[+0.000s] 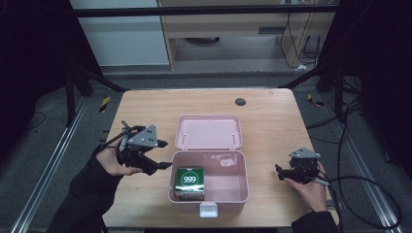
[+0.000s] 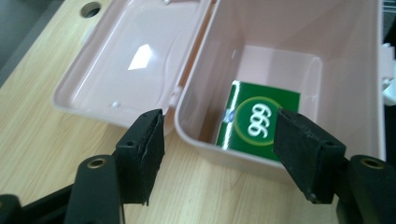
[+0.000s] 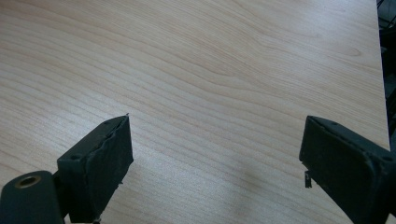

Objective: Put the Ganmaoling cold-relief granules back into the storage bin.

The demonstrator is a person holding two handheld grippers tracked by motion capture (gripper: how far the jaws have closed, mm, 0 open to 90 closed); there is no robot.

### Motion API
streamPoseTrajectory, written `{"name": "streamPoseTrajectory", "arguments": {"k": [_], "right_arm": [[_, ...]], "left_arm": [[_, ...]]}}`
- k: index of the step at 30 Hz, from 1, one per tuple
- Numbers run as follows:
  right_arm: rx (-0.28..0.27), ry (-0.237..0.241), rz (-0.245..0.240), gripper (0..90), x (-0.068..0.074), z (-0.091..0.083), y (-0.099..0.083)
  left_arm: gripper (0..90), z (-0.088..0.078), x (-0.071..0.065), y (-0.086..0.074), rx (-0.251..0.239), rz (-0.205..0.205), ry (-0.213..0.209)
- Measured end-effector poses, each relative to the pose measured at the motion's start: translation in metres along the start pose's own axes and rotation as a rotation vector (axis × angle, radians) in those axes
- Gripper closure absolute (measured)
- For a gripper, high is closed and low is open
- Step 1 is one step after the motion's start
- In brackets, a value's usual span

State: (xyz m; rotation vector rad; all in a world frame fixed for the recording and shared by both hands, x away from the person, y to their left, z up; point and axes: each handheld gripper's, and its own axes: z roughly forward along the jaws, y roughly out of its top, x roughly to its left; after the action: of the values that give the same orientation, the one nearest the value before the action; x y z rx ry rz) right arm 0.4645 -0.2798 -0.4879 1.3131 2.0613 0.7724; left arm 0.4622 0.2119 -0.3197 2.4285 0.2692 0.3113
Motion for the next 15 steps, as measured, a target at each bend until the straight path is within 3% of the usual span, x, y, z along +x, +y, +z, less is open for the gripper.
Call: {"name": "streamPoseTrajectory", "arguments": {"k": [4,9,12,15], "right_arm": [[0.000,-0.003,-0.003,9.7,0.000,0.000,0.000],[-0.002,-0.004,-0.001,9.7,0.000,0.001,-0.001],[-0.003,-0.005,0.001,9.7,0.000,0.001,-0.001],[-0.003,-0.006,0.000,9.4,0.000,0.001,-0.001]], "left_arm": [[32.6,-0.001,0.000,-0.017,0.006,-0.028,0.025],[32.6,0.002,0.000,-0.040,-0.003,-0.097,0.059],[31.8,0.005,0.000,-0.055,0.031,-0.148,0.087],[31.2,0.011,0.001,-0.068,0.032,-0.166,0.097]]}}
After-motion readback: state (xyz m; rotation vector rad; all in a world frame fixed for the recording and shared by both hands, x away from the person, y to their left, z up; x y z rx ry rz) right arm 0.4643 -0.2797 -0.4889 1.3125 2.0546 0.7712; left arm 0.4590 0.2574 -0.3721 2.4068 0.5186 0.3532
